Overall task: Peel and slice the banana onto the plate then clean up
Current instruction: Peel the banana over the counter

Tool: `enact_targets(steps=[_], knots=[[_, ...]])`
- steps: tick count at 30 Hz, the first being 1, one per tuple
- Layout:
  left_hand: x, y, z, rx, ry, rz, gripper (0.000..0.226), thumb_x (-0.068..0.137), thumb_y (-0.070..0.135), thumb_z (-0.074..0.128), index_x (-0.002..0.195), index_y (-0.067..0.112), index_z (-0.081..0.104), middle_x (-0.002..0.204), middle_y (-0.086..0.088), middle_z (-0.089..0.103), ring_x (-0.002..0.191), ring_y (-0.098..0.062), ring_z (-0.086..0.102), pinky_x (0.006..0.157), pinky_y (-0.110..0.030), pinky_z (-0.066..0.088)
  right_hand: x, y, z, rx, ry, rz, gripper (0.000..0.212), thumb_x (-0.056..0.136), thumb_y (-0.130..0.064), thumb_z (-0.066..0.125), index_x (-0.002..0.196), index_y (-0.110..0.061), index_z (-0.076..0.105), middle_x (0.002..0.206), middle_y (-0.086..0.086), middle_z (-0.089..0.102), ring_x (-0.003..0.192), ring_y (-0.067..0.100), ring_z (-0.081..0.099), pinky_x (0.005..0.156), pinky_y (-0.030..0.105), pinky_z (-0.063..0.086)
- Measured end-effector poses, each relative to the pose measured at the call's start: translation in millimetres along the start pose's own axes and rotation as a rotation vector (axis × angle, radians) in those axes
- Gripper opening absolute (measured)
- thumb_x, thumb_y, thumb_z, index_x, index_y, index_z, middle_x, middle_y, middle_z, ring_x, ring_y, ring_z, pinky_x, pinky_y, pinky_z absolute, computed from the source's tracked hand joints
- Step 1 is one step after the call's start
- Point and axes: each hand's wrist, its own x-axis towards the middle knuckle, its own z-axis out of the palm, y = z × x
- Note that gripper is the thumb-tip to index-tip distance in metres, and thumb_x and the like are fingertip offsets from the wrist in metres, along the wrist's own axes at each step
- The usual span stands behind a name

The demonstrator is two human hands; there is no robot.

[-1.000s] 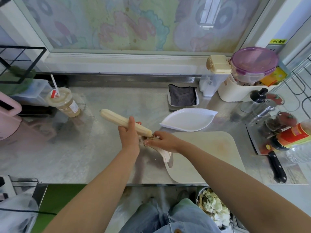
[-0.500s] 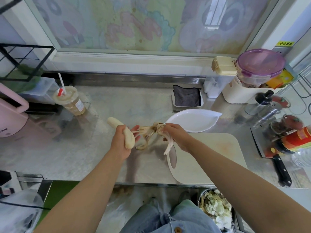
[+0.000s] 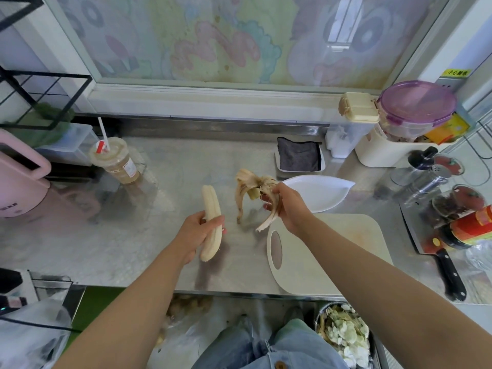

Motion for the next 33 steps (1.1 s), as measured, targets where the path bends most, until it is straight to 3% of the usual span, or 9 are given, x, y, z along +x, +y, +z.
enact_targets(steps=[4, 10, 14, 19, 23, 25, 27, 29, 33], knots=[[-1.2, -7.3, -5.5, -0.003, 0.017, 0.021, 0.024, 0.088, 0.011, 0.064, 0.111, 0.01, 0.057, 0.102, -0.011, 0.071, 0.091, -0.025, 0.068, 0.085, -0.043, 0.05, -0.3, -4.1, 1.0, 0.118, -0.018, -0.045, 0.025, 0.09, -0.005, 0.037, 0.096, -0.007, 0.061, 0.093, 0.013, 0.065, 0.086, 0.022, 0.062, 0.072, 0.031, 0.05], [5.6, -14.6, -14.1, -0.351, 0.259, -0.006, 0.024, 0.093, 0.01, 0.053, 0.116, 0.002, 0.052, 0.096, -0.013, 0.068, 0.079, -0.025, 0.065, 0.083, -0.043, 0.051, -6.3, -16.7, 15.6, 0.148, -0.183, -0.05, 0.028, 0.09, -0.005, 0.033, 0.102, -0.004, 0.058, 0.093, 0.014, 0.066, 0.082, 0.019, 0.065, 0.079, 0.03, 0.047], [4.2, -12.8, -22.0, -0.493, 0.357, 0.012, 0.021, 0.092, 0.014, 0.055, 0.112, 0.008, 0.052, 0.092, -0.011, 0.066, 0.079, -0.024, 0.063, 0.077, -0.038, 0.053, -5.5, -8.8, 31.4, 0.119, -0.271, -0.05, 0.028, 0.091, -0.005, 0.035, 0.107, -0.002, 0.057, 0.096, 0.015, 0.066, 0.087, 0.022, 0.064, 0.084, 0.036, 0.05], [-4.2, -16.3, -25.9, -0.404, 0.388, -0.02, 0.03, 0.088, 0.025, 0.067, 0.114, 0.015, 0.056, 0.101, -0.006, 0.057, 0.081, -0.023, 0.061, 0.085, -0.043, 0.053, 4.2, 43.0, 36.7, -0.337, -0.247, 0.058, 0.02, 0.094, -0.002, 0.044, 0.104, -0.005, 0.062, 0.096, 0.01, 0.061, 0.09, 0.02, 0.057, 0.082, 0.028, 0.047], [-10.0, -20.7, -20.8, -0.273, 0.287, 0.021, 0.028, 0.088, 0.023, 0.067, 0.112, 0.011, 0.059, 0.099, -0.008, 0.062, 0.082, -0.025, 0.063, 0.086, -0.045, 0.054, 4.4, 60.2, 33.1, -0.676, -0.278, 0.142, 0.016, 0.091, 0.0, 0.046, 0.096, 0.005, 0.061, 0.088, 0.01, 0.047, 0.078, 0.018, 0.046, 0.07, 0.028, 0.036], [-11.3, -20.4, -17.5, -0.284, 0.23, 0.028, 0.022, 0.088, 0.023, 0.067, 0.106, 0.012, 0.062, 0.097, -0.011, 0.065, 0.083, -0.025, 0.064, 0.086, -0.045, 0.055, 5.5, 55.7, 30.0, -0.802, -0.28, 0.134, 0.015, 0.091, -0.004, 0.049, 0.091, 0.002, 0.063, 0.083, 0.009, 0.052, 0.075, 0.017, 0.049, 0.066, 0.026, 0.039], [-11.0, -19.5, -14.5, -0.313, 0.176, 0.021, 0.016, 0.089, 0.023, 0.064, 0.102, 0.013, 0.063, 0.097, -0.011, 0.066, 0.086, -0.026, 0.065, 0.085, -0.042, 0.054, 8.3, 51.2, 23.8, -0.936, -0.25, 0.068, 0.02, 0.09, -0.007, 0.05, 0.1, 0.002, 0.065, 0.092, 0.013, 0.061, 0.086, 0.022, 0.057, 0.076, 0.027, 0.046], [-8.4, -19.9, -12.8, -0.335, 0.146, 0.014, 0.019, 0.09, 0.024, 0.063, 0.103, 0.01, 0.064, 0.09, -0.011, 0.068, 0.088, -0.027, 0.064, 0.088, -0.043, 0.052, 11.5, 48.7, 12.7, -0.998, -0.171, 0.037, 0.033, 0.087, -0.009, 0.05, 0.118, -0.002, 0.061, 0.117, 0.014, 0.061, 0.105, 0.028, 0.059, 0.095, 0.036, 0.049], [-1.9, -19.5, -11.8, -0.284, 0.203, 0.008, 0.023, 0.09, 0.025, 0.063, 0.108, 0.011, 0.063, 0.09, -0.012, 0.07, 0.087, -0.029, 0.064, 0.087, -0.044, 0.051, 8.6, 44.6, -7.9, -0.956, -0.132, 0.106, 0.038, 0.088, -0.008, 0.049, 0.124, -0.01, 0.058, 0.121, 0.011, 0.061, 0.104, 0.03, 0.062, 0.095, 0.04, 0.051]])
